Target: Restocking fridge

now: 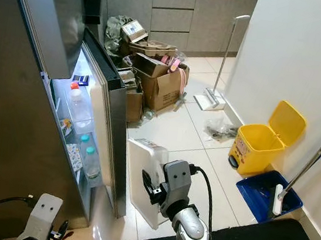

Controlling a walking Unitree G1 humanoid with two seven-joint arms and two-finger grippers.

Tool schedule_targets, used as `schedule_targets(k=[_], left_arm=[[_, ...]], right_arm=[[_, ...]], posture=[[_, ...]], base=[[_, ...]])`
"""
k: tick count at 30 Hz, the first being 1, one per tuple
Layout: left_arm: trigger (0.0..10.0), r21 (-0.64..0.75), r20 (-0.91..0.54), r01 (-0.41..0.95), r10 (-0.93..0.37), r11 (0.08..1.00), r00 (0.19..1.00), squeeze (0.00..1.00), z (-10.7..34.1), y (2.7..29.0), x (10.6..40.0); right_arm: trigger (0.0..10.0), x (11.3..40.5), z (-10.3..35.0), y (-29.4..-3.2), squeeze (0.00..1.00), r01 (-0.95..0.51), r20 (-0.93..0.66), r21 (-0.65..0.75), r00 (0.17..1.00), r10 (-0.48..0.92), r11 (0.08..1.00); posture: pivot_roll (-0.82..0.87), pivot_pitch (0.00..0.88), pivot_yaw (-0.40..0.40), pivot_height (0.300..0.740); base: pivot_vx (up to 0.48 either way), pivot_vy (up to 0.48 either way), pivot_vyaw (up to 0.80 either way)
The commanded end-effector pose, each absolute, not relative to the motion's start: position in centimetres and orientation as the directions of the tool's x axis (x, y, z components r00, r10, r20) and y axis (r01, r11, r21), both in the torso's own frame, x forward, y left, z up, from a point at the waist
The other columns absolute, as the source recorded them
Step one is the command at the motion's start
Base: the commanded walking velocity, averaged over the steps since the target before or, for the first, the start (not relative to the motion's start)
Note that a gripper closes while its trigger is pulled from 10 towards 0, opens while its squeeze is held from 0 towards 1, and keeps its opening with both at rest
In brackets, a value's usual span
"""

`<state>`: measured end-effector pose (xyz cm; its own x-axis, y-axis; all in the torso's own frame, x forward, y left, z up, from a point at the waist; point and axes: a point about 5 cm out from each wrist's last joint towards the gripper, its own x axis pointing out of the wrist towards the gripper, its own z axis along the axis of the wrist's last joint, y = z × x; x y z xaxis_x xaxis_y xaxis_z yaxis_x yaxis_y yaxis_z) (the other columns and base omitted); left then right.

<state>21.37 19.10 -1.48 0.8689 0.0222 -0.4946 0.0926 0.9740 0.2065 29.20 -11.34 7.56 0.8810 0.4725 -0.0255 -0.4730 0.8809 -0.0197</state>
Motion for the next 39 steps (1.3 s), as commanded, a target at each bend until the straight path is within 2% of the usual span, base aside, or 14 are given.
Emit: schedule_targets(k=[1, 21, 28, 34, 39], left_arm=[[10.0, 0.204, -0.483, 0.083, 0.027, 0.975, 0.875, 0.0, -1.5, 18.8, 21.4], [10.0, 0.228, -0.458, 0.046, 0.065, 0.973, 0.887, 0.0, -1.3, 19.9, 21.2], [10.0, 0.235, -0.425, 0.031, 0.074, 0.971, 0.902, 0.0, -0.7, 20.7, 21.0], [10.0, 0.248, -0.433, 0.028, 0.085, 0.968, 0.898, 0.0, -0.7, 21.1, 20.8], [10.0, 0.243, -0.433, 0.028, 0.082, 0.97, 0.898, 0.0, -0.8, 21.0, 20.8]], right_arm=[[10.0, 29.1, 7.5, -11.3, 0.0, -0.481, -0.02, -0.039, 0.877, 0.48, 0.876], [10.0, 27.4, 5.6, -11.9, 0.0, -0.552, -0.11, -0.101, 0.833, 0.542, 0.828], [10.0, 26.7, 5.8, -10.4, 0.0, -0.661, -0.121, -0.068, 0.749, 0.652, 0.747], [10.0, 25.6, 5.9, -9.0, 0.0, -0.771, -0.137, 0.027, 0.628, 0.766, 0.637], [10.0, 25.1, 6.0, -8.6, 0.0, -0.805, -0.148, 0.035, 0.582, 0.8, 0.592]], posture=[[-0.08, 0.08, 0.006, 0.74], [-0.08, 0.08, 0.005, 0.74], [-0.08, 0.078, 0.008, 0.74], [-0.08, 0.077, 0.01, 0.74], [-0.08, 0.072, 0.007, 0.74]], base=[[0.3, 0.0, 0.0], [0.432, 0.0, 0.0], [0.0, 0.0, 0.0], [0.0, 0.0, 0.0], [0.0, 0.0, 0.0]])
